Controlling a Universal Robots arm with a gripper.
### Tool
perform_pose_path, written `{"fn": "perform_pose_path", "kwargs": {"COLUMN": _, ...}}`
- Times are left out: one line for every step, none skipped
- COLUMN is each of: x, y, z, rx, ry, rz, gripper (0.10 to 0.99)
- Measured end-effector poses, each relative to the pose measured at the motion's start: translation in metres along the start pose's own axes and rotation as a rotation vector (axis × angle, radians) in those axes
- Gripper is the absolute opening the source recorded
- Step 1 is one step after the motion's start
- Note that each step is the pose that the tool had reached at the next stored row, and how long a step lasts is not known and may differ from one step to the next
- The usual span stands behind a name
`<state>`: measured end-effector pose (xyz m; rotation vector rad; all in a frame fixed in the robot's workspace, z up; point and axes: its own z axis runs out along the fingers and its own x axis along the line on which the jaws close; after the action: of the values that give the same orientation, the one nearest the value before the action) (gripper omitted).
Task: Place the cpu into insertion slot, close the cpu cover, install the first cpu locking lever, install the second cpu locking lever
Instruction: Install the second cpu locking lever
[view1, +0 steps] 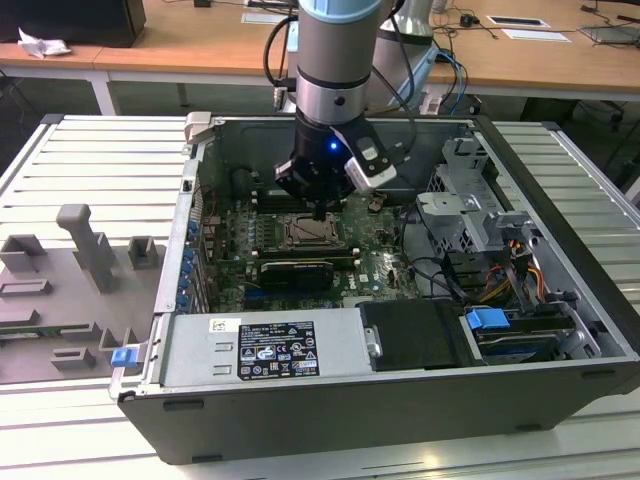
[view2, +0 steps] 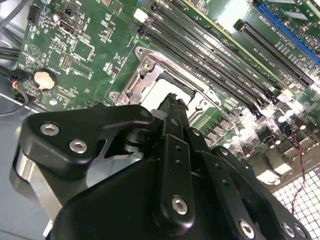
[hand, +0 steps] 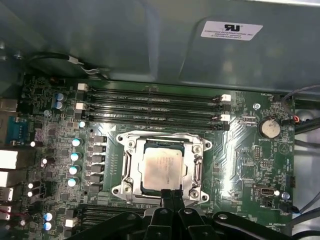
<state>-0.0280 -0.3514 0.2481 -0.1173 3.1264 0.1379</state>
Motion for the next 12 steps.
{"fn": "perform_pose_path", "kwargs": {"x": 0.0002, "y": -0.0011, "z": 0.0003, "rx": 0.0, "ry": 0.0035, "rz": 0.0, "gripper": 0.106}}
{"fn": "perform_pose_path", "kwargs": {"x": 0.0003, "y": -0.0028, "z": 0.0006, "rx": -0.001, "ry": 0.0043, "rz": 0.001, "gripper": 0.106}}
{"fn": "perform_pose_path", "kwargs": {"x": 0.0007, "y": -0.0045, "z": 0.0009, "rx": -0.001, "ry": 0.0046, "rz": 0.001, "gripper": 0.106}}
{"fn": "perform_pose_path", "kwargs": {"x": 0.0014, "y": -0.0066, "z": 0.0014, "rx": -0.001, "ry": 0.0049, "rz": 0.001, "gripper": 0.106}}
{"fn": "perform_pose_path", "kwargs": {"x": 0.003, "y": -0.0091, "z": 0.0022, "rx": -0.001, "ry": 0.005, "rz": 0.001, "gripper": 0.106}}
{"fn": "perform_pose_path", "kwargs": {"x": 0.0071, "y": -0.0112, "z": 0.0033, "rx": -0.001, "ry": 0.005, "rz": 0.001, "gripper": 0.106}}
{"fn": "perform_pose_path", "kwargs": {"x": 0.0112, "y": -0.013, "z": 0.0041, "rx": -0.001, "ry": 0.0051, "rz": 0.0, "gripper": 0.106}}
{"fn": "perform_pose_path", "kwargs": {"x": 0.0144, "y": -0.0153, "z": 0.0045, "rx": -0.001, "ry": 0.0051, "rz": 0.0, "gripper": 0.106}}
{"fn": "perform_pose_path", "kwargs": {"x": 0.017, "y": -0.0164, "z": 0.0047, "rx": -0.001, "ry": 0.0051, "rz": 0.001, "gripper": 0.106}}
{"fn": "perform_pose_path", "kwargs": {"x": 0.0212, "y": -0.0182, "z": 0.005, "rx": -0.001, "ry": 0.005, "rz": 0.0, "gripper": 0.106}}
{"fn": "perform_pose_path", "kwargs": {"x": 0.0236, "y": -0.0208, "z": 0.005, "rx": -0.001, "ry": 0.005, "rz": 0.0, "gripper": 0.106}}
{"fn": "perform_pose_path", "kwargs": {"x": 0.0247, "y": -0.0248, "z": 0.0047, "rx": -0.001, "ry": 0.0051, "rz": 0.0, "gripper": 0.106}}
